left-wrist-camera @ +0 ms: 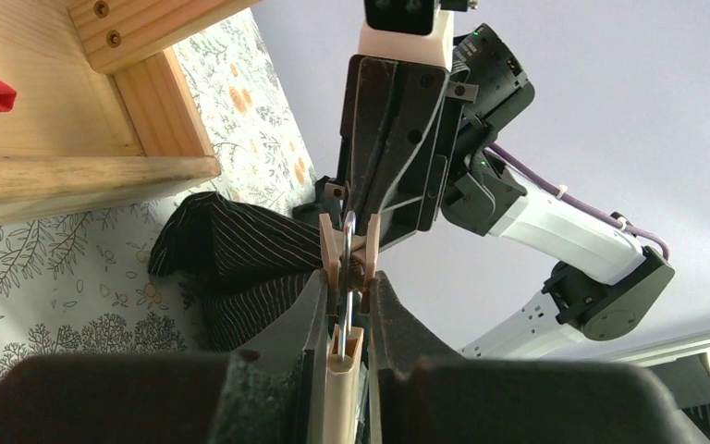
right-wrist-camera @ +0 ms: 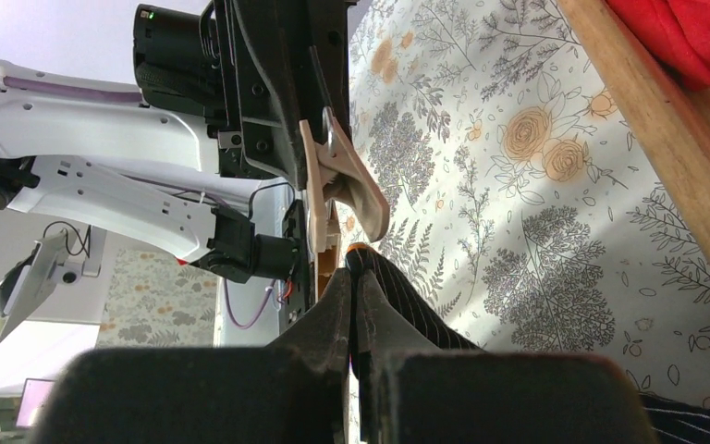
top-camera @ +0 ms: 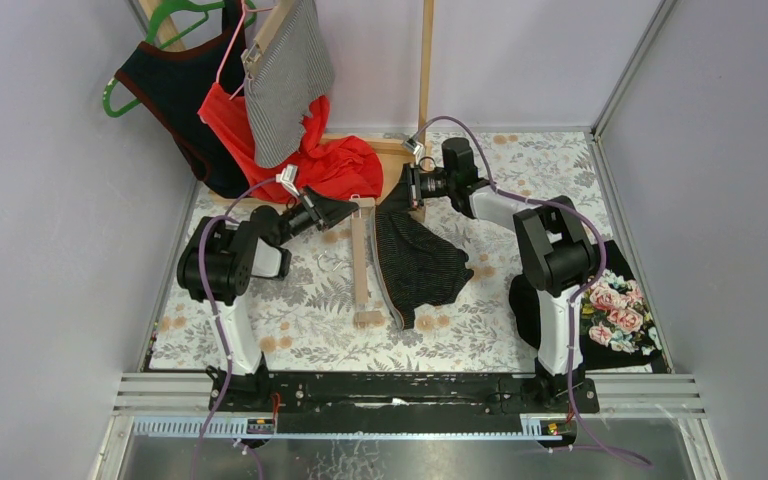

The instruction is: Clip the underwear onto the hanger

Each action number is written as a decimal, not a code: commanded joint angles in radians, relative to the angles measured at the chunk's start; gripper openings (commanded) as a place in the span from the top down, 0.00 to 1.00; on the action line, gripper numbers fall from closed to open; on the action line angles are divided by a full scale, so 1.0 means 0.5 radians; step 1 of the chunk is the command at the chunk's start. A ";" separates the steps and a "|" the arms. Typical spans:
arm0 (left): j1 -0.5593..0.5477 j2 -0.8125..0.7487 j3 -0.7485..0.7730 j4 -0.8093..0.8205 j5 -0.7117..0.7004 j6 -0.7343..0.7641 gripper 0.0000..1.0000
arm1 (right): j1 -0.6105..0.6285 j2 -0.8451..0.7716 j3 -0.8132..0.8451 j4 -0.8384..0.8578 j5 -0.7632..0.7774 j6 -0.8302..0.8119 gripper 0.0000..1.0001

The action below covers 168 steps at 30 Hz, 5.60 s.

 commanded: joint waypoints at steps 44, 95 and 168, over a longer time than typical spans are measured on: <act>-0.111 0.039 0.031 0.167 0.150 0.017 1.00 | -0.095 0.057 0.008 0.414 -0.147 0.256 1.00; -0.216 0.014 0.006 0.168 -0.076 0.073 1.00 | -0.112 0.030 0.021 0.410 -0.129 0.271 1.00; 0.010 0.459 -0.079 0.120 -0.302 -0.194 0.38 | -0.071 -0.891 -0.683 -0.437 1.331 -0.784 0.37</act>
